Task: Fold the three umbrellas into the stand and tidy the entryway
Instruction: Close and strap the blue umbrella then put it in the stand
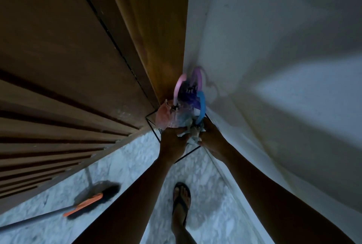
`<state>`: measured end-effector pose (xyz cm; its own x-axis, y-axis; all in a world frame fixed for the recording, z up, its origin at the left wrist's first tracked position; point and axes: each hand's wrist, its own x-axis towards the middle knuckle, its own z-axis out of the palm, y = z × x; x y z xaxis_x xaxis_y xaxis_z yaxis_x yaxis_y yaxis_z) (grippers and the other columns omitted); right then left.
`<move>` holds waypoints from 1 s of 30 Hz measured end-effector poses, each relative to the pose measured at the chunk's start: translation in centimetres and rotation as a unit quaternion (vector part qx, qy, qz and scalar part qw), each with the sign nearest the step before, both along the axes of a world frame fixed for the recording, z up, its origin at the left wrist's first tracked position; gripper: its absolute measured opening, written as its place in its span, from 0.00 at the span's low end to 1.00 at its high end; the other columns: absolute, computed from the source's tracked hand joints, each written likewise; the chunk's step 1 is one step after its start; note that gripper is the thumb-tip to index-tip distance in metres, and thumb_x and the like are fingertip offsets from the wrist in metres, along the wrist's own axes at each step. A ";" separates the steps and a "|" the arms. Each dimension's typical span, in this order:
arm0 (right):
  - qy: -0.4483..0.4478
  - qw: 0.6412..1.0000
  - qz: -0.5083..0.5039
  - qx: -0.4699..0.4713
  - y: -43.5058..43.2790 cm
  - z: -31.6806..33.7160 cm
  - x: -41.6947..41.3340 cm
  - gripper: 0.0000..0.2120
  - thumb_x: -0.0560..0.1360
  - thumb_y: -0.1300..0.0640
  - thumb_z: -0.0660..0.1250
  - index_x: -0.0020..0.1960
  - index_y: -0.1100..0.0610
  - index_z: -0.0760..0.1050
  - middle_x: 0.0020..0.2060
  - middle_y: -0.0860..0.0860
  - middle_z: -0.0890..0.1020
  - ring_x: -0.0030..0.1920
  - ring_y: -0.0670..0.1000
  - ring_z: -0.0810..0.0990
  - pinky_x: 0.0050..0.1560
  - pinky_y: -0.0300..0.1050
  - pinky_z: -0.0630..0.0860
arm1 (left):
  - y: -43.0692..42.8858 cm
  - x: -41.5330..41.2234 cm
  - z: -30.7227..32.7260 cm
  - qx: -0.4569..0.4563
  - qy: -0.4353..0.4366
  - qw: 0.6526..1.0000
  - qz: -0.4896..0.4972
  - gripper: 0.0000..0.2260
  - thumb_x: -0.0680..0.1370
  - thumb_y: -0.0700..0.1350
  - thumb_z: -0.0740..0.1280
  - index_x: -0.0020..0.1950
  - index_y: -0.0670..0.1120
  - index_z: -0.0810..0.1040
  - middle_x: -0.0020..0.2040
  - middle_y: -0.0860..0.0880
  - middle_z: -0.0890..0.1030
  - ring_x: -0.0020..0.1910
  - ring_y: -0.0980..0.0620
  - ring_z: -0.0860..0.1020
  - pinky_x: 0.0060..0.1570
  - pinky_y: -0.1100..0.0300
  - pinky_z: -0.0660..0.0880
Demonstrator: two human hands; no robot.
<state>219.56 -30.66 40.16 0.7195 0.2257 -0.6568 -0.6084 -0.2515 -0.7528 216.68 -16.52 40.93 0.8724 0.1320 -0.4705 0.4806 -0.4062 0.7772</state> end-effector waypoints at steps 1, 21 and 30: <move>0.008 1.000 -0.006 -0.004 0.0 -0.4 0.1 0.17 0.75 0.79 0.54 0.62 0.74 0.69 0.40 0.62 0.72 0.35 0.51 0.71 0.31 0.35 0.70 | -0.2 0.1 -0.4 0.004 -0.008 1.000 -0.003 0.11 0.77 0.40 0.73 0.59 0.42 0.84 0.53 0.53 0.81 0.52 0.55 0.80 0.46 0.77 0.73; -0.070 0.936 -0.246 -0.240 1.0 -2.7 -2.6 0.23 0.78 0.66 0.63 0.71 0.52 0.74 0.68 0.53 0.79 0.58 0.48 0.80 0.64 0.51 0.77 | -0.2 2.1 -2.8 -0.091 0.109 0.990 -0.027 0.14 0.80 0.41 0.68 0.66 0.45 0.80 0.60 0.47 0.82 0.37 0.59 0.77 0.36 0.70 0.73; -0.039 0.924 -0.310 -0.222 5.5 3.5 -9.1 0.24 0.76 0.65 0.66 0.69 0.48 0.72 0.62 0.51 0.81 0.53 0.51 0.83 0.57 0.52 0.80 | 4.6 -3.5 3.1 -0.074 0.111 0.991 -0.025 0.15 0.79 0.39 0.69 0.65 0.39 0.80 0.63 0.43 0.81 0.63 0.46 0.79 0.62 0.57 0.75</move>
